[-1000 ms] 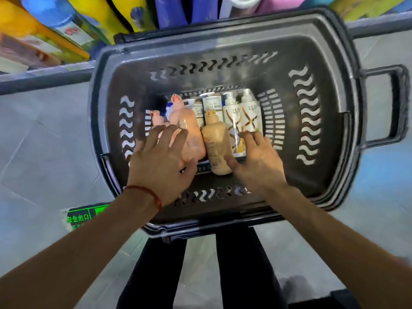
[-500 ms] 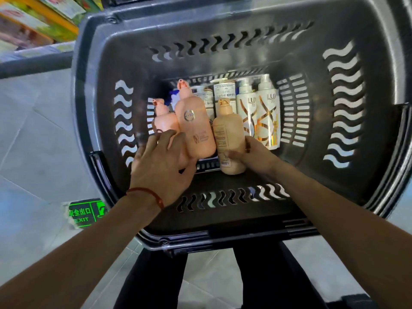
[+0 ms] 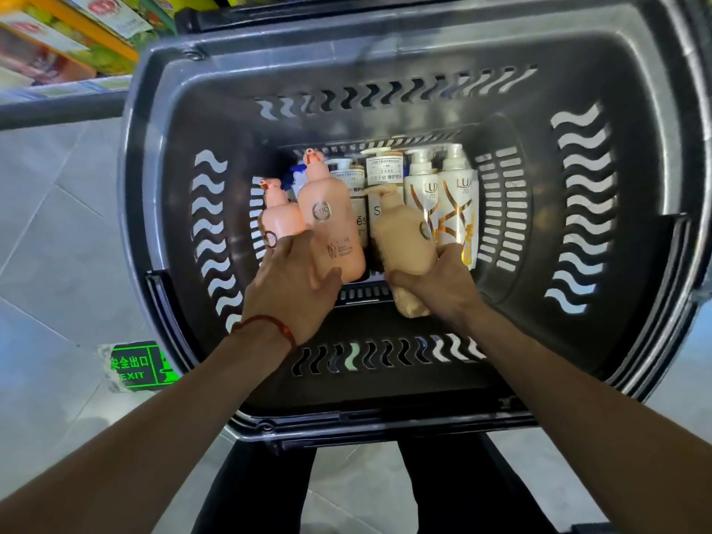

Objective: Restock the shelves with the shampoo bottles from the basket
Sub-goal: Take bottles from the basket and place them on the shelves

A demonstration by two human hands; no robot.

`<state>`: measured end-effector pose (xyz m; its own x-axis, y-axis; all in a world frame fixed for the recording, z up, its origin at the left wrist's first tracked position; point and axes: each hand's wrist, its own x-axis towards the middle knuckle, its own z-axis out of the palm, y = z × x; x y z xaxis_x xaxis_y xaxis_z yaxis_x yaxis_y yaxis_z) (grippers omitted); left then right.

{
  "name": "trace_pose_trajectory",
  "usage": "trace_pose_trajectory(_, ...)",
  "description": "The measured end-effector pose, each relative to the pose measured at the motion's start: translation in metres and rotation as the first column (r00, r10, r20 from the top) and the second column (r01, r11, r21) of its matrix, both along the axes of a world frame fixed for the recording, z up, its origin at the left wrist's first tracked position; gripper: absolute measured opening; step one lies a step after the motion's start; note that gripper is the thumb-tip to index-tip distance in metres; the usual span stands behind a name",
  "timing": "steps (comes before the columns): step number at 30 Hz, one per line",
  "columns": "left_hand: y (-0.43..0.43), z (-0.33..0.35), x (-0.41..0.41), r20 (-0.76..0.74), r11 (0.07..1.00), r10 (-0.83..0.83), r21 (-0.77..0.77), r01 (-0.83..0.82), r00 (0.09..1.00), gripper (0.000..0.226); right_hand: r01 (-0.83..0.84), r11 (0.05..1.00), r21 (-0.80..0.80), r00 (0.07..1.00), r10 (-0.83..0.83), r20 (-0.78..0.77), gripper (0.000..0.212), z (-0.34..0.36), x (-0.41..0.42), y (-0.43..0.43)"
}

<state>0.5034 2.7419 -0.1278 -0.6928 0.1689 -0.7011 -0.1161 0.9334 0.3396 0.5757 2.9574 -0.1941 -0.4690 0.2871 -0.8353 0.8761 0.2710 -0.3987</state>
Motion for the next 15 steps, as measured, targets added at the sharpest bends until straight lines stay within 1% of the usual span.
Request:
trace_pose_trajectory(2,0.006,-0.007,-0.001,0.052,0.992,0.116,0.049,-0.119,0.992,0.06,-0.002,1.0,0.014,1.0,0.003,-0.013,0.085,0.01,0.004,0.009)
trace_pose_trajectory(4,0.014,-0.014,-0.002,0.093,0.977,0.184,0.088,-0.192,0.979,0.057,0.001,1.0,0.016,0.999,0.0,-0.041,0.091,0.022,0.006,0.016)
trace_pose_trajectory(6,0.021,-0.023,-0.001,0.126,0.968,0.224,0.084,-0.235,0.966,0.053,-0.01,1.0,0.003,0.997,0.01,-0.083,0.097,0.03,0.007,0.023)
trace_pose_trajectory(7,0.024,-0.028,-0.001,0.129,0.965,0.247,0.062,-0.256,0.96,0.056,-0.011,1.0,-0.009,0.995,0.01,-0.098,0.099,0.033,0.007,0.026)
trace_pose_trajectory(9,0.027,-0.036,-0.002,0.115,0.949,0.312,-0.001,-0.314,0.943,0.068,0.001,1.0,-0.018,0.993,-0.003,-0.119,0.099,0.036,0.007,0.032)
trace_pose_trajectory(11,0.029,-0.045,-0.005,0.093,0.928,0.373,-0.04,-0.371,0.923,0.075,-0.005,1.0,0.01,0.992,0.006,-0.13,0.097,0.037,0.004,0.036)
trace_pose_trajectory(15,0.033,-0.054,-0.006,0.044,0.911,0.412,-0.019,-0.412,0.91,0.08,-0.062,0.996,0.065,0.988,0.07,-0.139,0.098,0.035,-0.001,0.043)
